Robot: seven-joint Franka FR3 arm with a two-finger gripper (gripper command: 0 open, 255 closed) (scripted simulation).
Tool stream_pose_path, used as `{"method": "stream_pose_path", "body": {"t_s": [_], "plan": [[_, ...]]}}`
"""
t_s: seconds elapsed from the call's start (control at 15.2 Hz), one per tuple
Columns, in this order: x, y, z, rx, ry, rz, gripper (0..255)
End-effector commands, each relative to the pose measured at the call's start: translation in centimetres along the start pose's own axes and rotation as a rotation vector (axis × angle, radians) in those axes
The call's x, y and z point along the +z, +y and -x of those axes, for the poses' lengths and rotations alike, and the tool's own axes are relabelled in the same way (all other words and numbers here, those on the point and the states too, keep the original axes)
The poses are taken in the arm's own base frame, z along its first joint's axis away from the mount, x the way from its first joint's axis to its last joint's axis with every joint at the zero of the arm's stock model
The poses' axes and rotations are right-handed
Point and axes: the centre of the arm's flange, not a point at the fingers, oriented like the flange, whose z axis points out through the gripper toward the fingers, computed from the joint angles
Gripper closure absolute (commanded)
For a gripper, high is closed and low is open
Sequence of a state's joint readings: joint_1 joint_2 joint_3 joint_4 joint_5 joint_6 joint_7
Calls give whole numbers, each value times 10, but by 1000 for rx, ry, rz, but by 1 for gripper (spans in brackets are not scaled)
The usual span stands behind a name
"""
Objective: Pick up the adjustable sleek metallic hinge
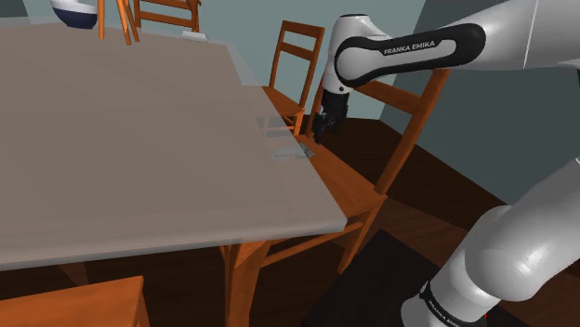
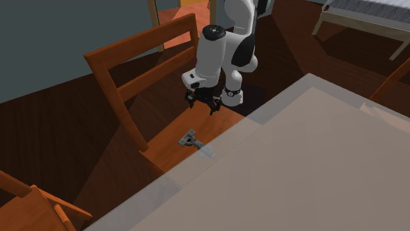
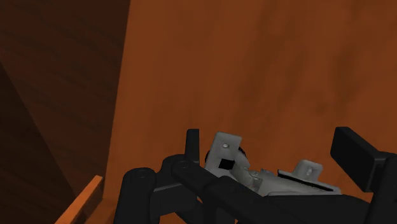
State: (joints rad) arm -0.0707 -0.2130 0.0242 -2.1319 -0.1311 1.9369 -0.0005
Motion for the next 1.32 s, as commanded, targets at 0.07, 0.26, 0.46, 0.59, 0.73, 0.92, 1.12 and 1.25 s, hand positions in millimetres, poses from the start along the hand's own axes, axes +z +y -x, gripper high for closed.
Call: {"method": "stream_pose_path", "body": {"t_s": [0.07,0.26,0.46,0.59,0.73,0.92,1.12,1.25], "plan": [[25,6,-34,7,-21,3,0],[51,11,-67,14,-41,6,0],[72,14,-87,19,-54,7,0],[82,13,-87,19,-54,7,0],[93,11,-87,19,-54,7,0],[106,10,-86,19,-54,7,0],[107,9,-87,19,-54,7,255],[107,10,-86,19,-54,7,255]]}}
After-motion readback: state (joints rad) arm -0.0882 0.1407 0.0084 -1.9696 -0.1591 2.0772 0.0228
